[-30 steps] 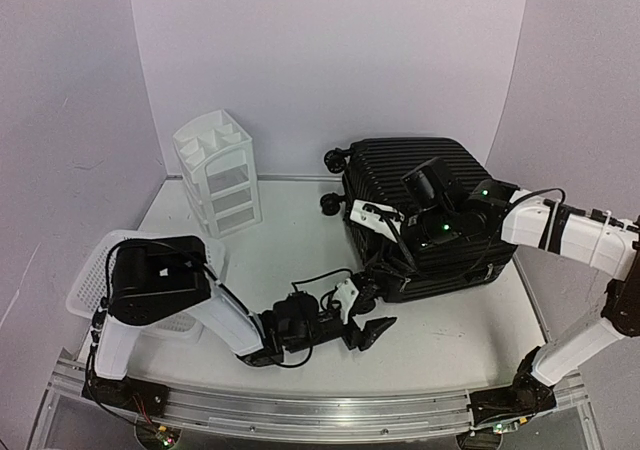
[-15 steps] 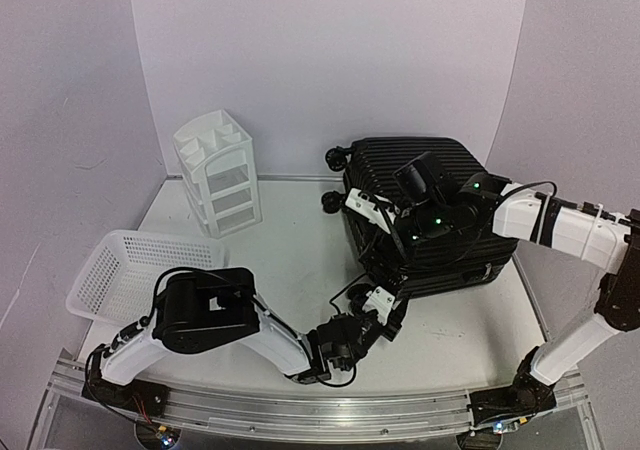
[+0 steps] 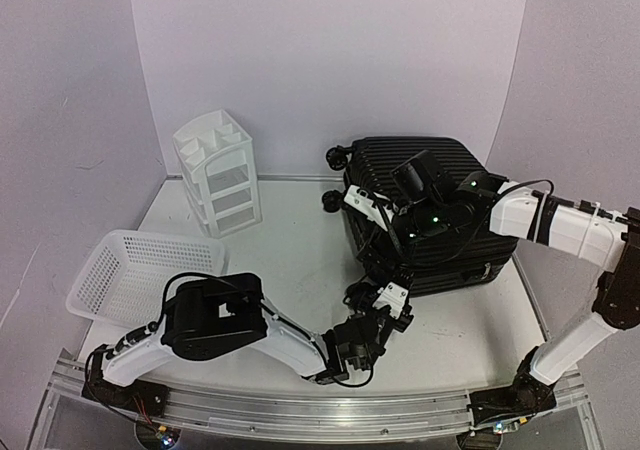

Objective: Open, take out, and arrange the luggage

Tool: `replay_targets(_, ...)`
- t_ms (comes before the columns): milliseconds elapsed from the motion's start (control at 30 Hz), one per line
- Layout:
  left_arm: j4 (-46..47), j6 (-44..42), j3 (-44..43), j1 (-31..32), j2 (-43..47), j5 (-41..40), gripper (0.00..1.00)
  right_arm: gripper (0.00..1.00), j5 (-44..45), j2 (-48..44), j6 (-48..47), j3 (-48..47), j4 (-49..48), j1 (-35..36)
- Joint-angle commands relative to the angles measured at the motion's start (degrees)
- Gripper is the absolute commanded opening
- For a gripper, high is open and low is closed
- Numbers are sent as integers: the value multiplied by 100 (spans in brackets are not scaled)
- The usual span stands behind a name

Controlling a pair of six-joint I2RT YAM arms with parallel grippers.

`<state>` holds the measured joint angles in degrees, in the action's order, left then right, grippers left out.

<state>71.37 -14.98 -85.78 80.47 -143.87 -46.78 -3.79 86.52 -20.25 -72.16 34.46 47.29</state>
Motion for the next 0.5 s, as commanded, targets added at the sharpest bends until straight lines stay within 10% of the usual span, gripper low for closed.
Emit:
replay_targets(0,-62,-245,-358,-23,-153,-307,13,0,299,-57,291,-377,-572,-63)
replay_targets(167,-98,-442,-305,-23,-126,-496,4,0,339,-100,282,-305,-622,-65)
replay_targets(467,-229,-206,-89,-27,-75,-289,20,0,278,-101,241,-287,-644,-69)
